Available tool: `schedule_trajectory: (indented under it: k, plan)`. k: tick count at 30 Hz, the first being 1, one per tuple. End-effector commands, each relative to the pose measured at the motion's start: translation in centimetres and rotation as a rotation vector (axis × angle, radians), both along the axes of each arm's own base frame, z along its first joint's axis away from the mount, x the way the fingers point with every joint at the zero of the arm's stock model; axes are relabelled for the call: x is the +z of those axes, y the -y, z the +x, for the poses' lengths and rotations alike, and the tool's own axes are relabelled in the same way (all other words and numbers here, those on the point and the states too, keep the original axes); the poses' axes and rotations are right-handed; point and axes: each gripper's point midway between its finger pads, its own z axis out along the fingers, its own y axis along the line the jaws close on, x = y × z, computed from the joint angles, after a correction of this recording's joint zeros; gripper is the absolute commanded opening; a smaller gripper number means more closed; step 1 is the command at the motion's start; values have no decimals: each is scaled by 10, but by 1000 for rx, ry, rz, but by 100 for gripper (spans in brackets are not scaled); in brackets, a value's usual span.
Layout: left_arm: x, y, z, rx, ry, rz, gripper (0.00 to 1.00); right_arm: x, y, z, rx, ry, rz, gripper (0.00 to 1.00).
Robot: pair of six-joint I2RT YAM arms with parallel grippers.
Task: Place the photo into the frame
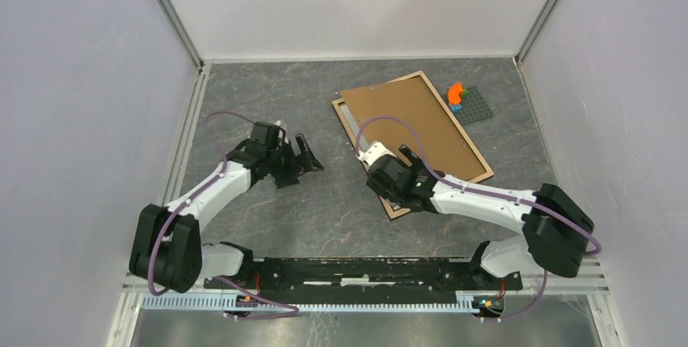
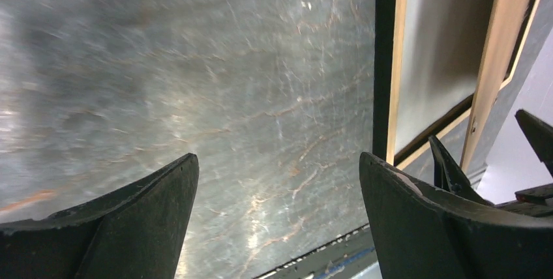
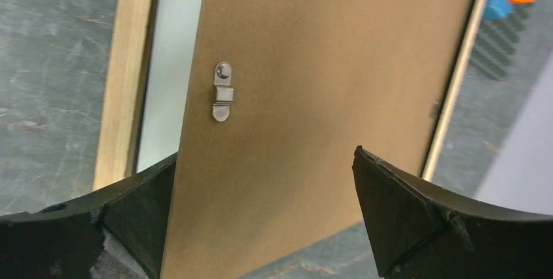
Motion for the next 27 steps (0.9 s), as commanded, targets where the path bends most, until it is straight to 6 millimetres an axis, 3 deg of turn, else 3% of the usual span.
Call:
schedule_trajectory:
  k: [1, 5, 8, 13, 15, 19, 22, 27]
  plan:
    - [11, 44, 18, 62, -27, -97, 97, 2, -32, -5, 141, -80, 266, 98]
    - [6, 64, 23, 128, -93, -103, 94, -4, -22, -11, 132, -120, 318, 98]
    - [4, 79, 29, 150, -98, -91, 94, -5, -33, -19, 135, -169, 426, 98]
    - [-3, 95, 37, 196, -132, -86, 89, 23, -63, -32, 81, -288, 660, 98]
    - [-5, 96, 41, 206, -135, -81, 88, 40, -58, -27, 37, -251, 714, 98]
    - [-10, 100, 42, 190, -136, -68, 88, 49, -16, 14, -103, -187, 833, 98]
    - [-4, 107, 43, 107, -90, -59, 92, 47, 31, 59, -245, -126, 848, 98]
    - [2, 122, 36, -96, -21, -27, 99, 37, 113, 116, -440, -48, 897, 98]
